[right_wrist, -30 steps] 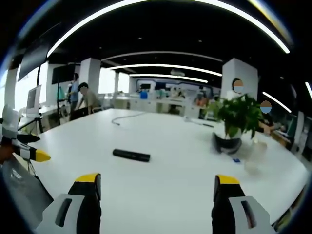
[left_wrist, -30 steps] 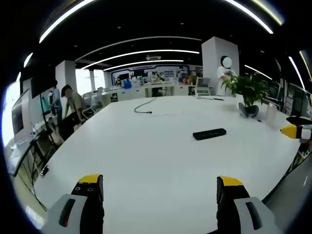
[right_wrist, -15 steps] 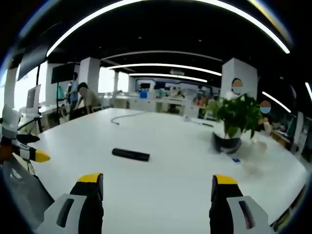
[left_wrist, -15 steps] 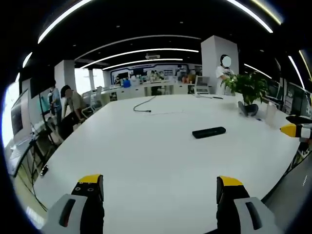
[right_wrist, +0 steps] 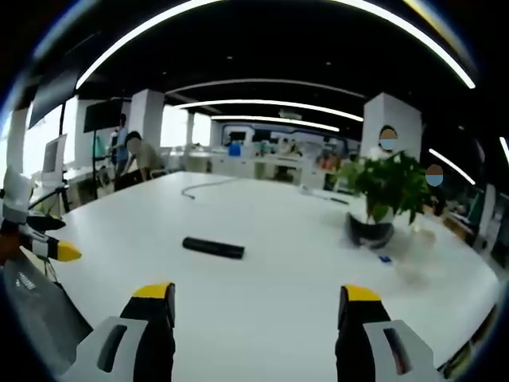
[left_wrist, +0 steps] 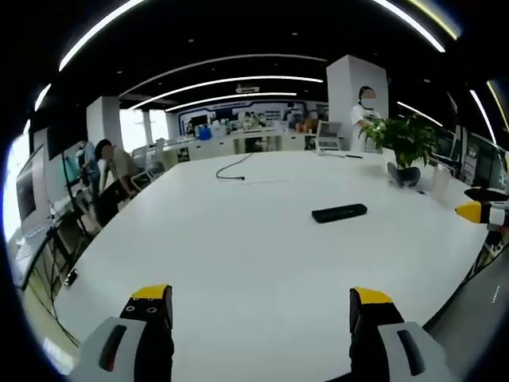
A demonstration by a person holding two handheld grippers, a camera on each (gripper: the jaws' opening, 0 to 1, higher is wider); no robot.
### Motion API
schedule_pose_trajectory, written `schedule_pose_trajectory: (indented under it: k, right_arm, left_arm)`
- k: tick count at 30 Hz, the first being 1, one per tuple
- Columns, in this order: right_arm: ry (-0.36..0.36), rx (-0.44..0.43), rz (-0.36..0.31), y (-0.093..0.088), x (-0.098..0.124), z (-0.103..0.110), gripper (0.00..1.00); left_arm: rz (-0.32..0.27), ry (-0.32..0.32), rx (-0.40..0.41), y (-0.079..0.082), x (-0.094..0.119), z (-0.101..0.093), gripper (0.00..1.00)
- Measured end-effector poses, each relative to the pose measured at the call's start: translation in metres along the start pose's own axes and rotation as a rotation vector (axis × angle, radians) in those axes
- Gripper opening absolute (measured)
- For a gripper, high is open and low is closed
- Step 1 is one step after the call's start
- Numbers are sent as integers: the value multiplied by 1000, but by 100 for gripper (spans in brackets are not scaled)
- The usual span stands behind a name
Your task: Press the specified remote control buttons in sequence, fully releasing each button before pressing the next.
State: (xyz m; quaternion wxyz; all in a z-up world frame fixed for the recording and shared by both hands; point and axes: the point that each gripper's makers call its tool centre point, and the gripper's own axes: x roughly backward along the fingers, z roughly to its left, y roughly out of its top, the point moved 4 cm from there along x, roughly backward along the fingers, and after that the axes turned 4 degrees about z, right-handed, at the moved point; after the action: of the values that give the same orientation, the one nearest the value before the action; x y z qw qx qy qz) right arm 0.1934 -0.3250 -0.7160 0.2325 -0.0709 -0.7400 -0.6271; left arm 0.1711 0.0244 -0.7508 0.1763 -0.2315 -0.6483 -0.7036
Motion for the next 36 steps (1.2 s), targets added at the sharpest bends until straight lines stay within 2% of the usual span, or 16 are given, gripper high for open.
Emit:
schedule_pose_trajectory:
  k: [8, 13, 17, 20, 26, 31, 36]
  right_arm:
    - [14, -12, 22, -2, 0, 2, 74]
    - [1, -11, 35, -3, 1, -1, 58]
    - [5, -27, 47, -5, 1, -1, 54]
    - [5, -24, 64, -7, 1, -1, 44]
    - [12, -23, 91, -10, 1, 0, 32]
    - [16, -1, 103, -12, 1, 1, 27]
    - [10, 3, 105, -13, 2, -1, 24]
  left_arm:
    - [9, -4, -3, -1, 0, -1, 92]
    - [9, 2, -16, -1, -1, -1, 91]
    - [17, 0, -20, -2, -1, -1, 91]
    - [18, 15, -47, -2, -2, 0, 90]
    - [17, 26, -55, -2, -2, 1, 91]
    - [29, 56, -72, -4, -3, 5, 90]
    - [20, 73, -86, -2, -2, 6, 84]
